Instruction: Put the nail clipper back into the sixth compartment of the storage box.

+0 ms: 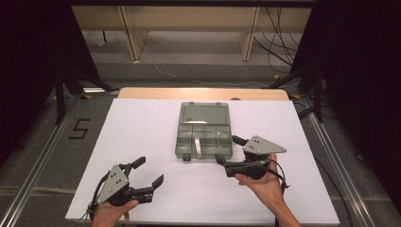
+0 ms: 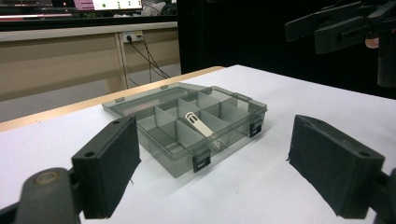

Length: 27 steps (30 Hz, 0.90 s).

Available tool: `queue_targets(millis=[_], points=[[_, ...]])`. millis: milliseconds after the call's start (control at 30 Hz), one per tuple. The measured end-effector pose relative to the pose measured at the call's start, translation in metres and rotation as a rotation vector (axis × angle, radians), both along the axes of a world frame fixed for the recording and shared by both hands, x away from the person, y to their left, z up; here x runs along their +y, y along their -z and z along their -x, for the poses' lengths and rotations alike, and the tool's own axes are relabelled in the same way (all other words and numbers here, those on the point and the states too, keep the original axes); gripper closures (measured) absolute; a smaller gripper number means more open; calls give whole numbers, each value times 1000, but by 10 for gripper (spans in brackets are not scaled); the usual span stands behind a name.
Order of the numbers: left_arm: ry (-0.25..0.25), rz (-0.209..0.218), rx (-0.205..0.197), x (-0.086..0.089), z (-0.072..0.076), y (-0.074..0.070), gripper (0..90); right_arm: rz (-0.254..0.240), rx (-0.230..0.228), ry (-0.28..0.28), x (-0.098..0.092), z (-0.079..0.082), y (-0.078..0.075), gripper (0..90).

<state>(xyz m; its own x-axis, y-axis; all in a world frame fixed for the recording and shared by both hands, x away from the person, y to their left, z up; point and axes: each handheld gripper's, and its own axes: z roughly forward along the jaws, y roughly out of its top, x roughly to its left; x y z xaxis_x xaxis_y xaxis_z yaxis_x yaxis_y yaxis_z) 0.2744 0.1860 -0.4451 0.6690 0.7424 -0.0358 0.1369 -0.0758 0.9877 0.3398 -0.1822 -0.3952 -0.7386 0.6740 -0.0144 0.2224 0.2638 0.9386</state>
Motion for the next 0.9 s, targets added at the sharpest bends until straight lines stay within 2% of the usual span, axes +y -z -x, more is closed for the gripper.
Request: queue_targets(millis=[167,233,367,400,500,600,633,667,900], points=[[-1,1,0,1,0,0,159,-27,5,-5,-1,3,2,159],[-1,1,0,0,0,0,159,-33,-7,4,-4,6,1,162],[2,2,-2,0,0,0,159,-36,-12,12,-6,8,1,162],[1,0,1,0,0,0,159,-33,-27,18,-6,8,2,162],[2,-1,1,0,0,0,159,-31,-6,15,-8,10,3,162],[3,-1,0,0,0,0,159,-36,-12,18,-9,11,4,161],[3,0,0,0,0,0,159,-39,-1,12,-10,12,4,161],[3,-1,0,0,0,0,159,-53,-3,13,-9,12,5,161],[5,-2,-1,0,0,0,159,-46,-18,25,-13,17,7,162]])
